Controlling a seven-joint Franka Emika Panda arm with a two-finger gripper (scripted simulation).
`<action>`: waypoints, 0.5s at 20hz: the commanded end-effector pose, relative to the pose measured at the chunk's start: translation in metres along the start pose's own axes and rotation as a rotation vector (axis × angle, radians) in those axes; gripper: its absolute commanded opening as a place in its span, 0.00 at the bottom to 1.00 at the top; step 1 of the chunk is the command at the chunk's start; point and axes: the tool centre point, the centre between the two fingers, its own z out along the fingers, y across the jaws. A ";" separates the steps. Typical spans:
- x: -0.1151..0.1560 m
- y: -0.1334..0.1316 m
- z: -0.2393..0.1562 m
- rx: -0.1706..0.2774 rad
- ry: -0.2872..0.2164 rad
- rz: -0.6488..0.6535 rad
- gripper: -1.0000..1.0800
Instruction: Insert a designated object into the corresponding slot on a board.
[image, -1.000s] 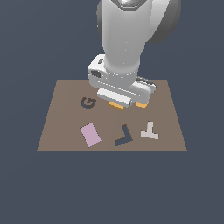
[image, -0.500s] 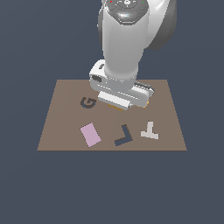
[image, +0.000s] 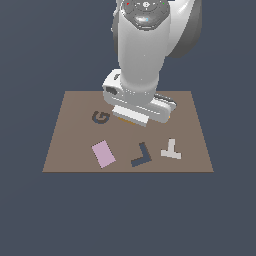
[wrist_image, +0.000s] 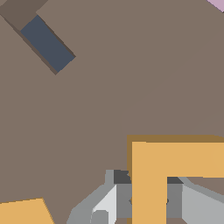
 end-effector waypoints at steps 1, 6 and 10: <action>0.000 0.001 0.001 -0.001 -0.001 0.002 0.00; 0.000 0.001 -0.004 -0.001 -0.001 0.002 0.00; 0.001 0.001 -0.003 -0.001 -0.001 -0.006 0.00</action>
